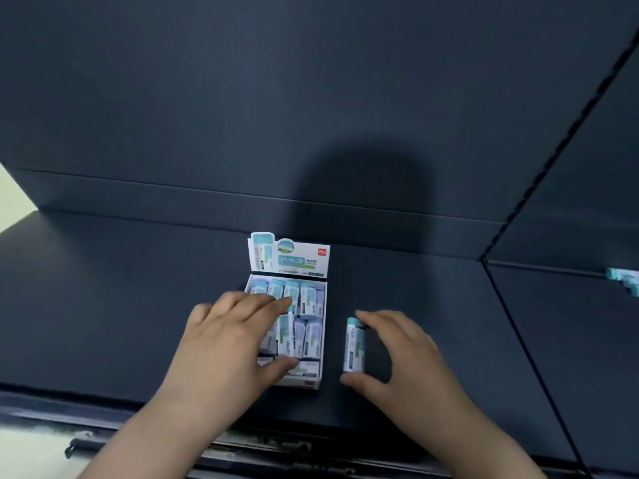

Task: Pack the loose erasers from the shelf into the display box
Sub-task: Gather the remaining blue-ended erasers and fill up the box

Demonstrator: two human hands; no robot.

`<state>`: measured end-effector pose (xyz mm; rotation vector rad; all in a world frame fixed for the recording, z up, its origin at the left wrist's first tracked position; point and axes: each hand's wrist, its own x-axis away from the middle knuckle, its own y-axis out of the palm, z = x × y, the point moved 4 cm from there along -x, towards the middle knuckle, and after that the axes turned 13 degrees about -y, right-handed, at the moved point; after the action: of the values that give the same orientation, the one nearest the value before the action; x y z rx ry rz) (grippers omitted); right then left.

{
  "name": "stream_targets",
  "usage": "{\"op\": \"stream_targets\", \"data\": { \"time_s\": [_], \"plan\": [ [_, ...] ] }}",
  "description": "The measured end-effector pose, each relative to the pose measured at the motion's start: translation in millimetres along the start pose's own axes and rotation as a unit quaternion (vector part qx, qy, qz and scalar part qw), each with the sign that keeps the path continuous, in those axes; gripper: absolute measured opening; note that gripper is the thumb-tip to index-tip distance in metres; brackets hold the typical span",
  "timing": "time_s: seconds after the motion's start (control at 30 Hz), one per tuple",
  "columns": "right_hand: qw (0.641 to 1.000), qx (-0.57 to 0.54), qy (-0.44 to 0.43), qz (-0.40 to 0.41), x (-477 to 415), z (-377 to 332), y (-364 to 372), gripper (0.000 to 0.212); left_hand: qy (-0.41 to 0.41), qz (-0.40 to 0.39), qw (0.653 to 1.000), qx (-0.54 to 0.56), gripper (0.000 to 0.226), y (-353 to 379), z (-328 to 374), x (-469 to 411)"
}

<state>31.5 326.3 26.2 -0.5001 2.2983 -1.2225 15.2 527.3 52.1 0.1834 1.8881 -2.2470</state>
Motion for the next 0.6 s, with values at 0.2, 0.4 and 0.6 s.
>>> {"op": "stream_targets", "data": {
  "time_s": [0.2,0.4,0.6],
  "plan": [
    [0.998,0.043,-0.045,-0.026,-48.1,-17.3,19.7,0.074,0.001,-0.007,1.0,-0.01,0.073,6.6,-7.8,-12.3],
    [0.995,0.085,-0.023,-0.054,-59.7,-10.5,35.4,0.085,-0.004,-0.076,0.997,-0.008,0.084,17.0,-15.5,-18.1],
    [0.996,0.072,0.019,-0.049,-30.3,-8.8,38.0,0.078,-0.005,-0.072,0.997,0.032,0.075,24.7,-27.8,-6.5]
  ]
}}
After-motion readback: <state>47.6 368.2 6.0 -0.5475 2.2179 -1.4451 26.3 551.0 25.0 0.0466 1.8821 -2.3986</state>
